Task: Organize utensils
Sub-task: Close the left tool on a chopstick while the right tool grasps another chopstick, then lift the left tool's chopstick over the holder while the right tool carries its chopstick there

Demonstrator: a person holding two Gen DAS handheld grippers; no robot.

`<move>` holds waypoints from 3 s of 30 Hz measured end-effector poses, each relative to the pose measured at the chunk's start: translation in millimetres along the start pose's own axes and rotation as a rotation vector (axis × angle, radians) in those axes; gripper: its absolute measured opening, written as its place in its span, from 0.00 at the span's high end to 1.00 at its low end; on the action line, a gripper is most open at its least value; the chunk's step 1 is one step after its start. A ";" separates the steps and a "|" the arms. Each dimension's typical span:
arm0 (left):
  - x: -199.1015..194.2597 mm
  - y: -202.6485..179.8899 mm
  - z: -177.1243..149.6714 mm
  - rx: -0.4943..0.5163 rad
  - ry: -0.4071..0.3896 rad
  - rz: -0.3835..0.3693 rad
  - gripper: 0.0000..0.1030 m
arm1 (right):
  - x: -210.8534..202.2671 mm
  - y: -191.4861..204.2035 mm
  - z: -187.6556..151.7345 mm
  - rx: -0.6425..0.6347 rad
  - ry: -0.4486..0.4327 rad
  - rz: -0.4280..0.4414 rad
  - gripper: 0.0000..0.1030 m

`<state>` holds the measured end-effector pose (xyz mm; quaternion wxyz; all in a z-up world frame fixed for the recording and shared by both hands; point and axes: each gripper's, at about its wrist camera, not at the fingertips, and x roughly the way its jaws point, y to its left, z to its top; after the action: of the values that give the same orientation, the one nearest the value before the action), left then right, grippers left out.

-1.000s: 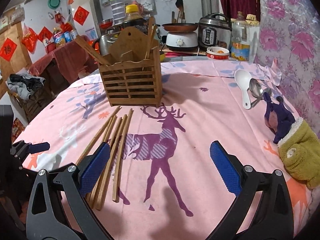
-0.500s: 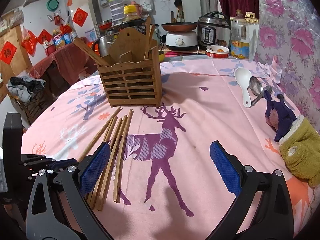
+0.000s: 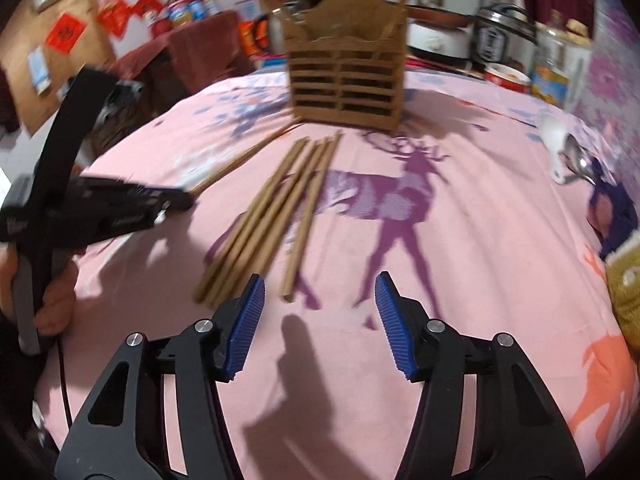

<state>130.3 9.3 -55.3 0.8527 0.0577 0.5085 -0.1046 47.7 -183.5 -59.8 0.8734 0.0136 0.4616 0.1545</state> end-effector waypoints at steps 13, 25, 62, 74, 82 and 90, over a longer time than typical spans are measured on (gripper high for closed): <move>0.1 -2.2 -2.0 0.027 -0.008 0.032 0.93 | 22.1 -0.7 2.8 0.037 0.090 0.013 0.94; -7.0 -8.7 -13.6 0.055 -0.014 0.031 0.95 | 24.6 -7.9 4.1 0.057 0.093 0.014 0.90; -156.4 -21.3 112.9 -0.025 -0.430 -0.058 0.94 | -81.9 -0.1 154.0 0.084 -0.407 -0.034 0.94; -221.6 -26.1 141.2 -0.061 -0.629 -0.066 0.94 | -129.6 -1.8 183.8 0.108 -0.659 -0.036 0.94; -213.1 -30.0 159.5 -0.096 -0.705 -0.026 0.94 | -124.8 -18.4 198.5 0.134 -0.802 -0.058 0.94; -190.5 -12.6 189.4 -0.147 -0.713 -0.091 0.94 | -97.1 -35.6 217.5 0.163 -0.815 -0.061 0.94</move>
<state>201.4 -18.9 202.5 0.9727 -0.0663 0.1875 -0.1193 182.1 -219.0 136.9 0.9849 0.1289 0.0892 0.0734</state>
